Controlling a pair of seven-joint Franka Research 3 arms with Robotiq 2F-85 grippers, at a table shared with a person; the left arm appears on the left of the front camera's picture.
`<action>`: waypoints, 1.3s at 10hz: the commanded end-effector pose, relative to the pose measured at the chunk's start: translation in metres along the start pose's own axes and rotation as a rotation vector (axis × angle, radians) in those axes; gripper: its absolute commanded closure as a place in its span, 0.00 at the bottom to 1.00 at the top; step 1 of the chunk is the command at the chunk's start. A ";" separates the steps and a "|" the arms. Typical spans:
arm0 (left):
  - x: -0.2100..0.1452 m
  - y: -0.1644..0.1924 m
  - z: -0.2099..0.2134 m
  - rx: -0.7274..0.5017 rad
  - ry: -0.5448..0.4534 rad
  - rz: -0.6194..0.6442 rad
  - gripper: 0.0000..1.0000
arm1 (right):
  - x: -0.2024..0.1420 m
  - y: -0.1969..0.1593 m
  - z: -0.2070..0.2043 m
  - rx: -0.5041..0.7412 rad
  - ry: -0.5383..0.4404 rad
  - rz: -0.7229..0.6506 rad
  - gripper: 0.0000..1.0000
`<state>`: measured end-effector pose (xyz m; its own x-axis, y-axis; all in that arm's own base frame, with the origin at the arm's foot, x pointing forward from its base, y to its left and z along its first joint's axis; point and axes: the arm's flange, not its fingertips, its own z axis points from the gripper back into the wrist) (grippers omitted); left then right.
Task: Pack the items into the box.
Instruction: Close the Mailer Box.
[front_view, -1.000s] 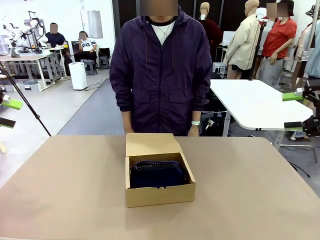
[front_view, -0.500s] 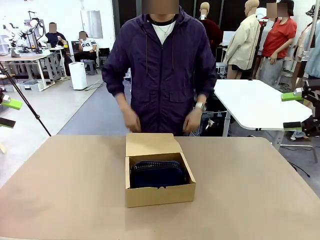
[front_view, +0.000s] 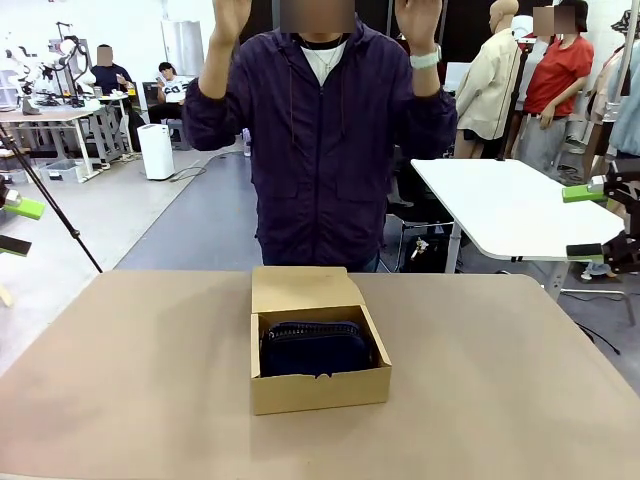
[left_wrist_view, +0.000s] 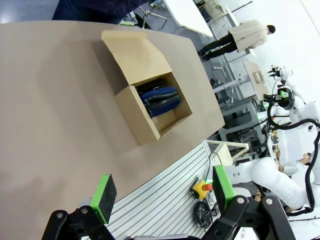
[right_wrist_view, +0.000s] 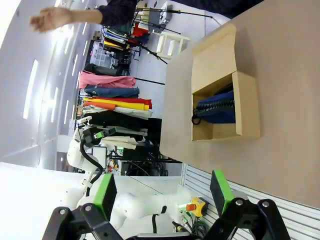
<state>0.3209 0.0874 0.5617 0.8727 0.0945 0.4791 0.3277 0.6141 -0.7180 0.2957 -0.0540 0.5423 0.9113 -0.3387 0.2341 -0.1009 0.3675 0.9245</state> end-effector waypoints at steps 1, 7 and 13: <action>-0.001 -0.002 0.002 0.002 0.006 0.011 0.00 | -0.001 0.000 0.001 0.003 0.000 0.016 0.00; -0.001 -0.002 0.002 0.002 0.006 0.011 0.00 | -0.001 0.000 0.001 0.003 0.000 0.016 0.00; 0.033 -0.007 -0.032 0.085 0.265 0.017 0.00 | 0.008 0.003 -0.023 -0.080 0.065 0.029 0.00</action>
<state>0.3338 0.0715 0.5555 0.9175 -0.0021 0.3976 0.3056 0.6435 -0.7018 0.2988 -0.0478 0.5403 0.9186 -0.3208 0.2308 -0.0962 0.3850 0.9179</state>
